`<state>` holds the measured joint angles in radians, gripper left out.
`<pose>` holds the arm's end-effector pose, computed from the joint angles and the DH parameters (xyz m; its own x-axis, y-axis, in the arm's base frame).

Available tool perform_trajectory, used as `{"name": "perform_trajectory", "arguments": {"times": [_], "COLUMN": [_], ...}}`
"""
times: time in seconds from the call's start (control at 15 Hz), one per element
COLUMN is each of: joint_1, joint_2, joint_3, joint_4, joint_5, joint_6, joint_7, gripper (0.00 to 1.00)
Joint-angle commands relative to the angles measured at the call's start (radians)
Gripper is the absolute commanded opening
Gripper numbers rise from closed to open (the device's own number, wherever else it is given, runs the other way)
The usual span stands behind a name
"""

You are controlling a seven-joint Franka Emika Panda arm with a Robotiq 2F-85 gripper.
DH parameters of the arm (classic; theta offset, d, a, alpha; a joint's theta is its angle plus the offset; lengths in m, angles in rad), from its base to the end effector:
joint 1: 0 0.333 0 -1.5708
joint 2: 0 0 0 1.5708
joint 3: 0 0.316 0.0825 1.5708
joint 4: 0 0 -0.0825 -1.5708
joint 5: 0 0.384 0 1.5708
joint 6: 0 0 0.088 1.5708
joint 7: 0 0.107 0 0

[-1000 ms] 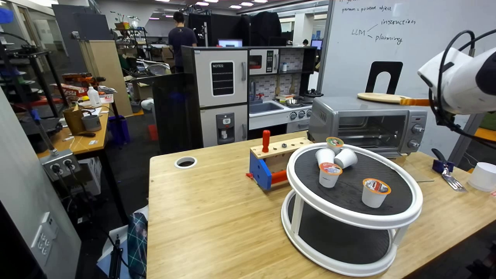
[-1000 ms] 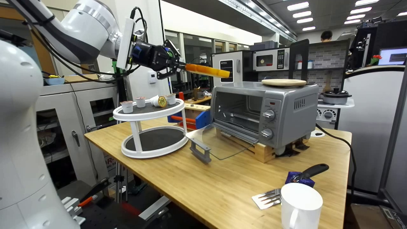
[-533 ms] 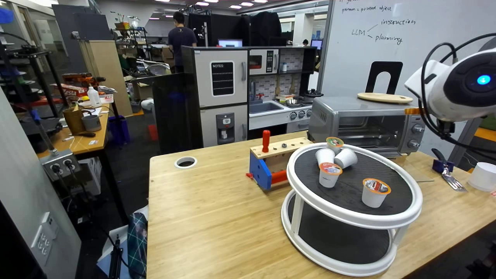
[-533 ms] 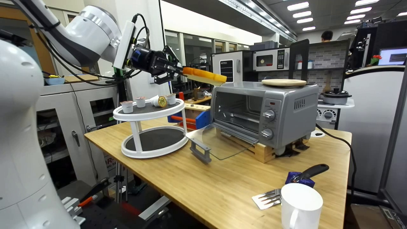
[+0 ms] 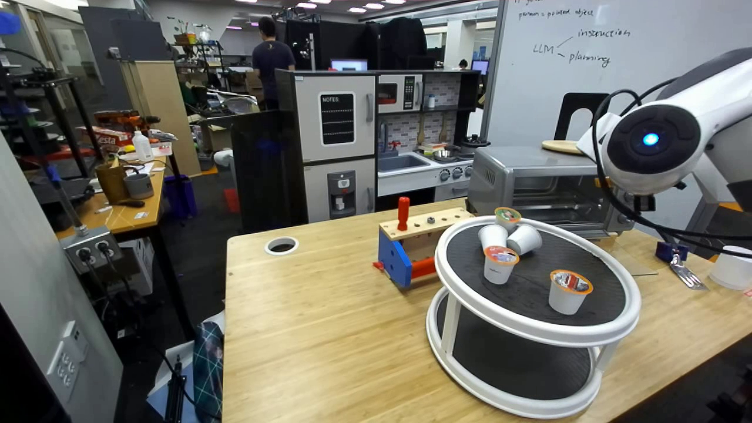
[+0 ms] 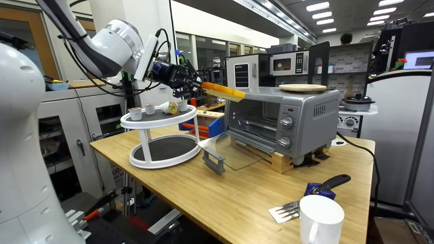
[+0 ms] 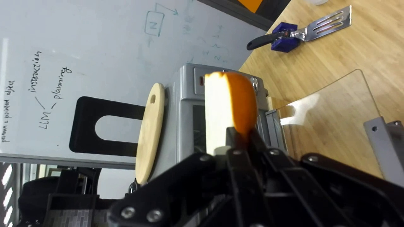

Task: Remove the slice of bread from the top of the oven and place it inside the oven

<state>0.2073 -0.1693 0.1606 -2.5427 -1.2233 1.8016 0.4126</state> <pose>0.4113 0.0731 0.3417 0.8608 0.3847 -0.3333 0.4400 -0.2331 0.8672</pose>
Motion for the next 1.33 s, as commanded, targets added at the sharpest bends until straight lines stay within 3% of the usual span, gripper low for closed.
{"name": "perform_trajectory", "arguments": {"times": [0.0, 0.73, 1.27], "joint_1": [-0.032, -0.132, -0.130], "joint_2": [0.051, 0.085, 0.037], "joint_3": [-0.026, -0.122, -0.123], "joint_4": [0.022, -0.002, -0.025], "joint_5": [0.022, -0.039, -0.286], "joint_6": [0.032, 0.191, 0.461], "joint_7": [-0.001, 0.054, 0.105], "gripper": [0.02, 0.02, 0.02]}}
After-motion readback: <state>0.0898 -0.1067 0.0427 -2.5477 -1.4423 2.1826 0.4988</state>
